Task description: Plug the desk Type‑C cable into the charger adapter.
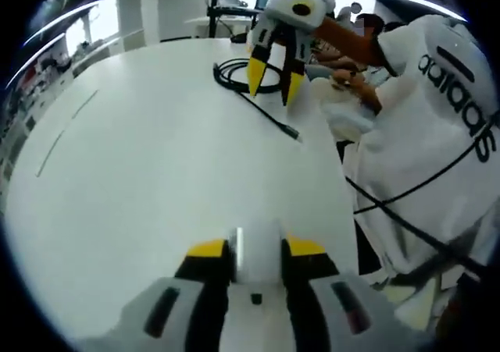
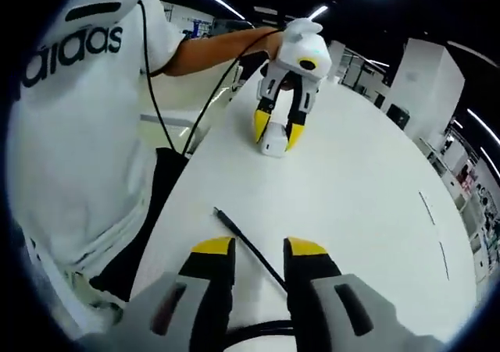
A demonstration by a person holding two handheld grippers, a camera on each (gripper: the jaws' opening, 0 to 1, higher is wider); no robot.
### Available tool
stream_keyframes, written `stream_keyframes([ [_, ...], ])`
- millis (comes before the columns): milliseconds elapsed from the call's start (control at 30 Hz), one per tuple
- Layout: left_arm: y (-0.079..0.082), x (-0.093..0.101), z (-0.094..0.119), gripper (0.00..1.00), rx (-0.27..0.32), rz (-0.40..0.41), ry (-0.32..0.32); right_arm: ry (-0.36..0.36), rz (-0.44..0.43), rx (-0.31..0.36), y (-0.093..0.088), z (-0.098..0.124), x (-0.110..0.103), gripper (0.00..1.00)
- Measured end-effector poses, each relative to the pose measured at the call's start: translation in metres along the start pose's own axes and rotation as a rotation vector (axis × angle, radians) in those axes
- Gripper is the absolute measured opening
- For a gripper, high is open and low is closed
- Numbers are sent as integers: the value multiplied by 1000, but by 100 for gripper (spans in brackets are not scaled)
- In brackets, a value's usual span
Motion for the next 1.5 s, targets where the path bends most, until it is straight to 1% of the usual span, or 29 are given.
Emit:
stream_keyframes([
  [33,-2,-4,2,26,0,0,-1,11,4,-6,0,-2,-1,22],
  [300,-9,-11,7,26,-5,-4,-16,103,57,-78,-1,-9,-6,18],
  [400,-9,-11,7,26,-5,-3,-16,107,59,-82,-1,-9,-6,16],
  [467,-10,-12,8,26,-5,-2,-18,120,70,-98,-1,-10,-6,16],
  [500,-9,-11,7,26,-8,-5,-17,137,81,-109,-3,-9,-2,16],
  [600,-9,-10,7,26,-9,-7,-16,182,113,-135,-1,-15,-5,15],
  [633,-7,-6,5,26,-9,-7,-16,189,118,-140,0,-16,-6,15],
  [700,-8,-6,5,26,-8,-6,-17,218,134,-155,0,-20,-8,12],
  [800,-9,-4,5,26,-8,-6,-30,243,149,-181,-1,-21,-9,9],
  [933,-9,-4,6,26,-7,-5,-37,266,170,-208,-1,-24,-11,9],
  [1100,-10,-5,5,26,-16,-10,-40,284,198,-247,-2,-26,-9,5],
  [1233,-11,-6,5,26,-19,-13,-42,289,208,-265,-1,-27,-8,4],
  [1333,-10,-6,5,26,-17,-13,-45,283,210,-267,-1,-28,-8,4],
  [1400,-8,-2,3,26,-16,-15,-47,236,225,-279,-2,-28,-2,3],
  [1500,-8,-2,3,26,-23,-30,-51,241,225,-276,0,-28,-4,3],
])
Point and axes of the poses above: the point that each gripper's makers call its tool centre point, and the gripper's own axes: z roughly backward along the fingers, x roughly to its right, y roughly out of its top, the point moved 3 cm from there along z, roughly backward along the fingers, and after that the axes turned 1 degree about -x, right-handed, at the moved point
